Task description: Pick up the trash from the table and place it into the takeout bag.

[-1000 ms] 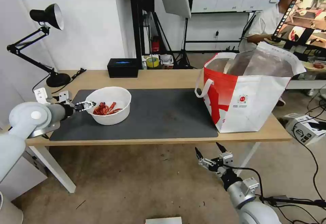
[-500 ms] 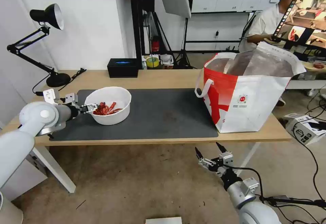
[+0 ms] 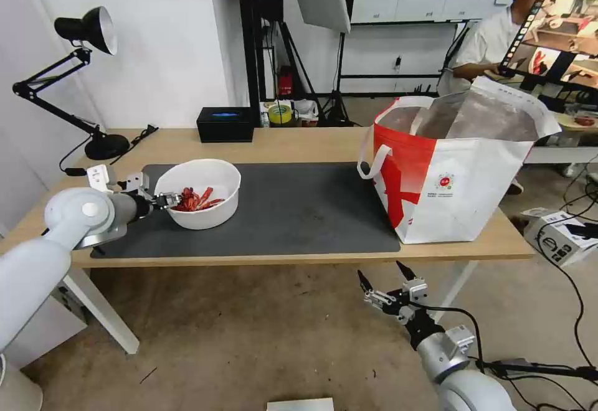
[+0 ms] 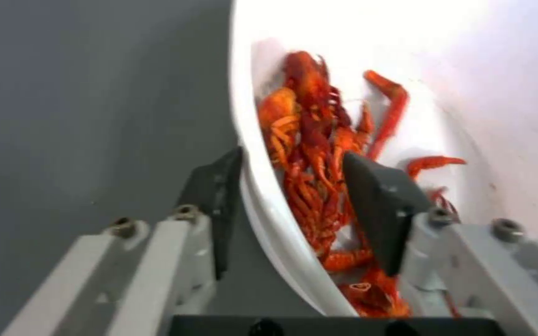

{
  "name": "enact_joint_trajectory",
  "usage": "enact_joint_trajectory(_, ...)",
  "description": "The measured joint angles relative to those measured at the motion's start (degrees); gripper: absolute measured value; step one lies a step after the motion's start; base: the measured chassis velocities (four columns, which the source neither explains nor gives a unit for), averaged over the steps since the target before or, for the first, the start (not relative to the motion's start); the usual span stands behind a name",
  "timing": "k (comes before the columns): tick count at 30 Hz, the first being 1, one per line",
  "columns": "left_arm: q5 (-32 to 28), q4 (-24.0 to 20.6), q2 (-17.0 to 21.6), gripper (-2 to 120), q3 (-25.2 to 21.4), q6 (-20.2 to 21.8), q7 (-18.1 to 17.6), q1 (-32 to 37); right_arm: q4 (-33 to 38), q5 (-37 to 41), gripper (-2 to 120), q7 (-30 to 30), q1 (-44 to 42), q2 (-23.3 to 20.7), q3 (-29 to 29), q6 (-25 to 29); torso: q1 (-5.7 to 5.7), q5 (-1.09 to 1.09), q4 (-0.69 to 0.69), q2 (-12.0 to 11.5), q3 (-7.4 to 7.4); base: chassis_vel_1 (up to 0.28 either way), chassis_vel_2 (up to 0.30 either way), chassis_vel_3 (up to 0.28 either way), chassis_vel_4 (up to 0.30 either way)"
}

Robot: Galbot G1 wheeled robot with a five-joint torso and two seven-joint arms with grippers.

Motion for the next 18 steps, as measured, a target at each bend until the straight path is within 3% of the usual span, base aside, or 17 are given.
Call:
enact_joint_trajectory(12, 2.62, -1.84, 0.65, 0, -0.83, -0.14, 2.05, 2.29, 0.00, 0.00, 100, 0.00, 0.00, 0.00, 0.00, 0.00, 0.00, 0.00, 0.00, 0.00, 0.00, 0.000, 0.000, 0.000, 0.000)
enact_joint_trajectory(18, 3.07, -2.15, 0.73, 0, -0.99, -1.10, 2.26, 2.76, 0.00, 0.00, 100, 0.00, 0.00, 0.00, 0.00, 0.00, 0.00, 0.00, 0.00, 0.01, 0.00, 0.000, 0.000, 0.000, 0.000)
